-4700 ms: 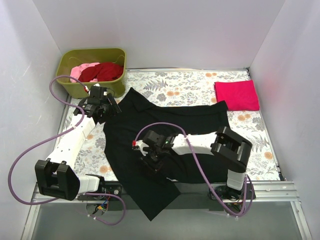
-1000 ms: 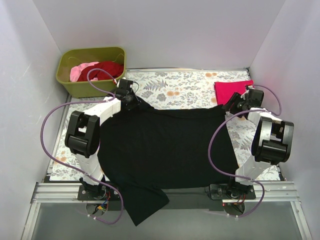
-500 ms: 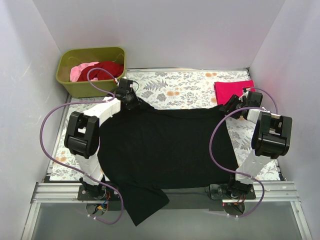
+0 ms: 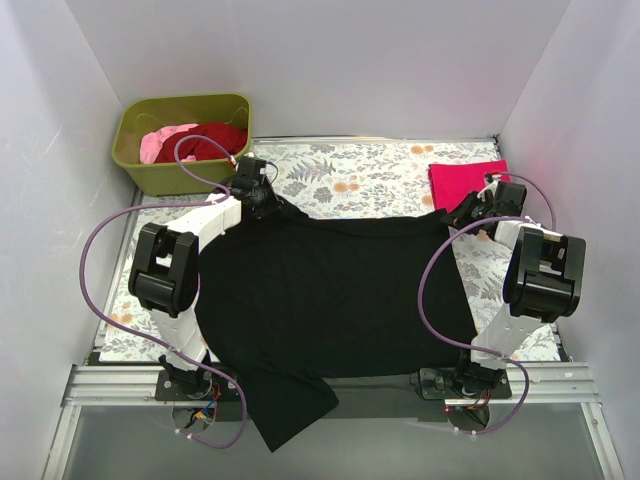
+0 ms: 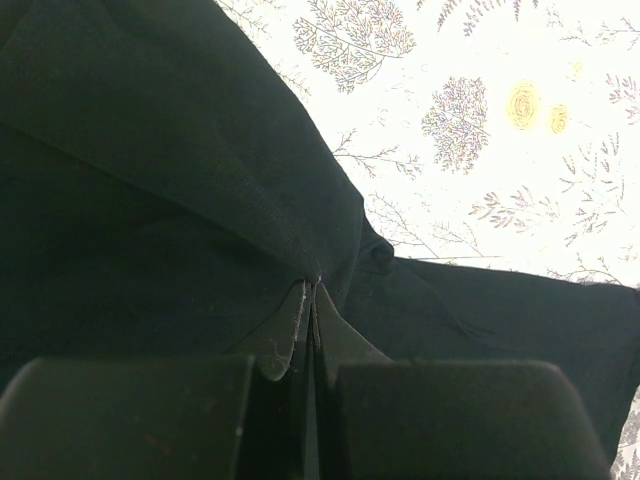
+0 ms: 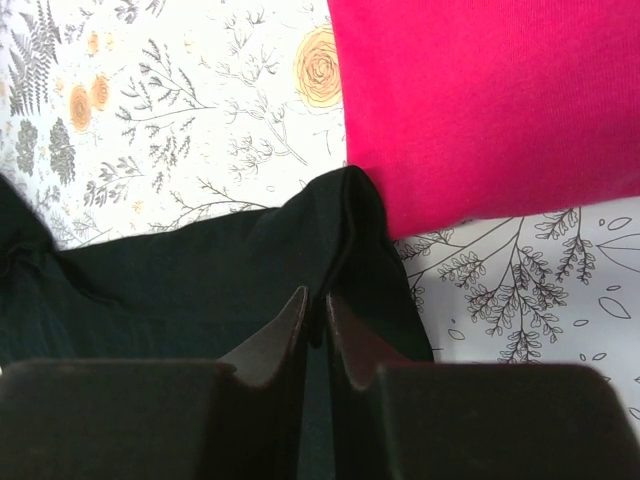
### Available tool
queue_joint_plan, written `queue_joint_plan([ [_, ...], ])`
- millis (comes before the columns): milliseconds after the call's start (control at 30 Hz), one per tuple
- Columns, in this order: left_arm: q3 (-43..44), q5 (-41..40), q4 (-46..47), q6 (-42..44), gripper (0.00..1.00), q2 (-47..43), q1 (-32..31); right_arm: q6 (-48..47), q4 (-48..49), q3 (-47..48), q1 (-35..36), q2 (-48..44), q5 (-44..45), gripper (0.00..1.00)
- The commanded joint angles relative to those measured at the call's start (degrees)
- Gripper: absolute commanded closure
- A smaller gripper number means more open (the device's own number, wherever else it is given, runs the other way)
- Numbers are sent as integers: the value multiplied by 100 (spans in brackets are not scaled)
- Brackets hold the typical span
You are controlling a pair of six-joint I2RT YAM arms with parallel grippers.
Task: Fold and stack the t-shirts
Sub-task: Fold the tshirt
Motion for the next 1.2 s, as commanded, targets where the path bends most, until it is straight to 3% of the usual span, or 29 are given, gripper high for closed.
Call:
queue_joint_plan([
  [0,27,-15,93,105,100,-396,-20,52,199,34,-15,-256,-57,84],
  [100,36,-7,85,123,100,-387,-20,70,199,78,-15,-247,-136,85],
  [200,27,-24,93,141,100,-422,-20,78,182,105,-15,-203,-189,99],
  [633,115,-270,-178,150,100,-1230,-37,237,-275,236,-15,-985,30,99],
  [1167,-183,-1263,-1962,-122,100,-2706,-881,87,-1250,-317,-23,-2373,426,99],
])
